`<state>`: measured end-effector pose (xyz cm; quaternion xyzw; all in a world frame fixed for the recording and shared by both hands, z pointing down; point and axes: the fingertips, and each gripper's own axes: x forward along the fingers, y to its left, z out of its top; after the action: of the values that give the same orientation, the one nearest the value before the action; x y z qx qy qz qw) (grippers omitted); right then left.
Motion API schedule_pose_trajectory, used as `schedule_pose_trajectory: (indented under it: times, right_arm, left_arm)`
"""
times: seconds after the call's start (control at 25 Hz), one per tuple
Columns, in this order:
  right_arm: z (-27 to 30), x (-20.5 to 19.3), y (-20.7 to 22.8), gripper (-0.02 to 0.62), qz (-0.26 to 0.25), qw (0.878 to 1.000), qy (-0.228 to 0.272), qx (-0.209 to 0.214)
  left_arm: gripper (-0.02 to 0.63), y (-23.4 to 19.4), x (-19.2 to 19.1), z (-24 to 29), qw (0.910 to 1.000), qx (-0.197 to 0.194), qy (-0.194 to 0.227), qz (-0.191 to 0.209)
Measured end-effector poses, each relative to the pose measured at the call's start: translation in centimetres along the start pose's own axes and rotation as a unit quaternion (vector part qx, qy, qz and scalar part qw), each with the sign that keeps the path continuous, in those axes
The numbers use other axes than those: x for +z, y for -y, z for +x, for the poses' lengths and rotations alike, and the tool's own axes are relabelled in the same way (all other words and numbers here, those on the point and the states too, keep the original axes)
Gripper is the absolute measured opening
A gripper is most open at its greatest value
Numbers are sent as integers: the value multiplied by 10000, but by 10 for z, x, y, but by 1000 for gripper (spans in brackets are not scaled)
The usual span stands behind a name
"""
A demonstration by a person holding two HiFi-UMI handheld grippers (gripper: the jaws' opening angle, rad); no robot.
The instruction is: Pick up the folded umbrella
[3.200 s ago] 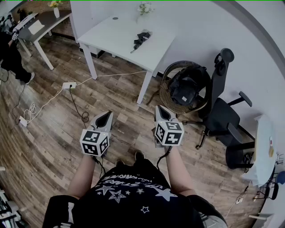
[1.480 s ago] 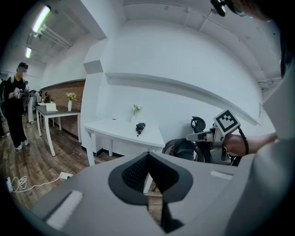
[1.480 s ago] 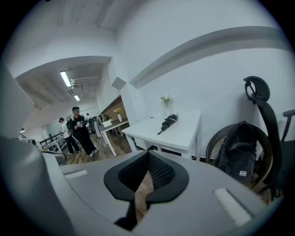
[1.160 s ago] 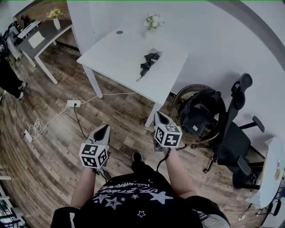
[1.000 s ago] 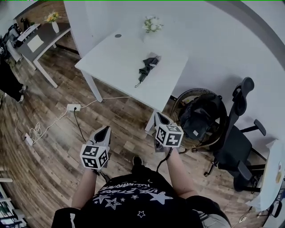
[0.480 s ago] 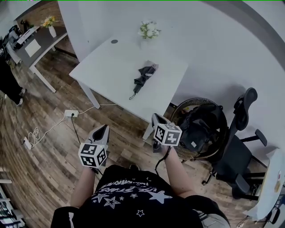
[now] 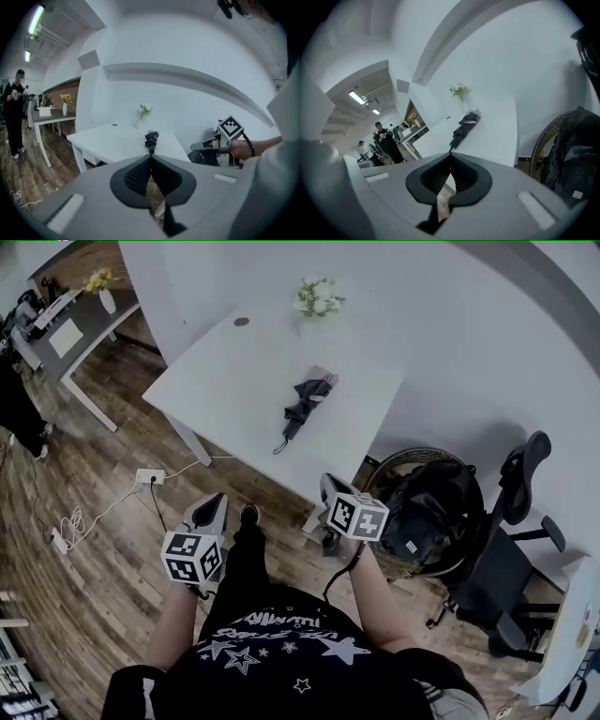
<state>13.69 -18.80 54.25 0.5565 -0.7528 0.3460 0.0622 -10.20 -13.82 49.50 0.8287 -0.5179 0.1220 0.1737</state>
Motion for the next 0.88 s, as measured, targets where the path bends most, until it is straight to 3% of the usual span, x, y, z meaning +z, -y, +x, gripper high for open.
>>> schedule_pose_trajectory:
  times: [0.4, 0.68, 0.88]
  right_arm:
    - [52, 34, 29, 17, 524, 9978, 42, -404]
    - [98, 48, 47, 23, 965, 9929, -208, -667]
    - [130, 65, 51, 55, 1353, 9876, -280, -752]
  left_arm:
    - [3, -20, 34, 97, 9977, -618, -194, 184]
    - [3, -39, 53, 161, 9942, -986, -377, 209]
    - [3, -55, 73, 201, 9910, -1222, -472, 258]
